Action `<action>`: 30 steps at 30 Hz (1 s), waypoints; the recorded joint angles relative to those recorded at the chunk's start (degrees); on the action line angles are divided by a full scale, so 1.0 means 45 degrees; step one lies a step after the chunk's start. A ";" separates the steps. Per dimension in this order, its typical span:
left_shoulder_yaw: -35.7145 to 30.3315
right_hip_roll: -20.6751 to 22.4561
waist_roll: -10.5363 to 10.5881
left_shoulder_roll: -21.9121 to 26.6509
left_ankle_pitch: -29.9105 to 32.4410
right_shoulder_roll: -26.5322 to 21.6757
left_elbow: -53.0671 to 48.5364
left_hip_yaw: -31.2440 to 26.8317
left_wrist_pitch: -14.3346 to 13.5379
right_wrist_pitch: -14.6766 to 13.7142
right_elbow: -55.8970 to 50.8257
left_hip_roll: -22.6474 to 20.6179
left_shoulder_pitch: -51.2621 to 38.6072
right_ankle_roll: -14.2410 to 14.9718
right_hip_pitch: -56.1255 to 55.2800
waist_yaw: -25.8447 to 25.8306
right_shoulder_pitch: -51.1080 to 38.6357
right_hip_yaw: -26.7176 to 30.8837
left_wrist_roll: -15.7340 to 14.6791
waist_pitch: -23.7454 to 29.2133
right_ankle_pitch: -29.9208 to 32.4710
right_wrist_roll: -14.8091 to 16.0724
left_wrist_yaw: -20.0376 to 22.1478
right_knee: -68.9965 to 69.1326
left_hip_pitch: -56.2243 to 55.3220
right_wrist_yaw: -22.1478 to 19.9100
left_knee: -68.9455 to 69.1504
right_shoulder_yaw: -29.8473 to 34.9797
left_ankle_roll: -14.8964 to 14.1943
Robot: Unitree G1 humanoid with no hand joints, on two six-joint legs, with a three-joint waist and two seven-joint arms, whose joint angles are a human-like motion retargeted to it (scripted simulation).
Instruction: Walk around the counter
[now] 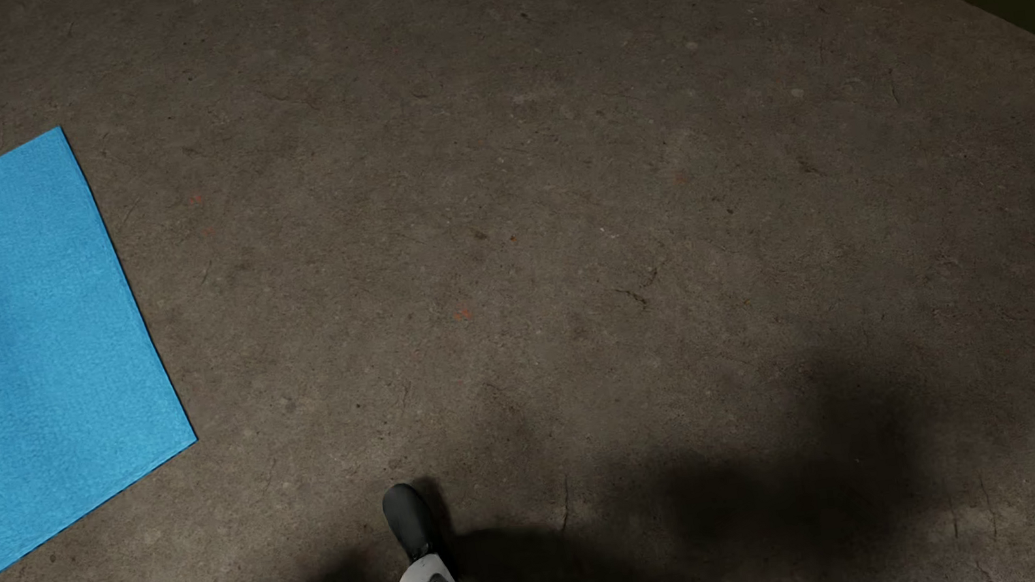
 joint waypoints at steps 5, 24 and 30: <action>0.1457 -0.1958 -0.0932 0.0391 0.2374 -0.0647 -0.1602 0.0407 0.0754 0.0945 0.0582 -0.0131 -0.3506 0.0527 0.1347 0.0056 0.1943 -0.0365 -0.1976 0.0391 0.1690 -0.0004 0.1532 0.1946 -0.0598 -0.0180 0.5174 -0.0972 0.2713; 0.0352 0.1831 -0.2536 0.2640 -0.0297 -0.1216 -0.3363 -0.3494 0.0533 -0.0659 -0.5570 -0.5839 -0.9230 -0.2556 -0.5646 -0.0482 0.0277 0.1395 -0.6911 0.0045 0.2739 0.0704 0.4593 0.0853 0.3537 -0.0537 0.3738 0.0767 0.2855; -0.3837 0.1099 -0.2102 0.3953 -0.0535 -0.0615 0.5088 -0.3789 0.2588 -0.0528 -0.3918 -0.6560 -0.6270 -0.3828 -0.4901 -0.0405 0.0277 0.0722 0.0014 -0.0134 0.2595 0.0444 -0.1585 0.1748 0.3777 -0.0050 0.7644 0.1295 0.2379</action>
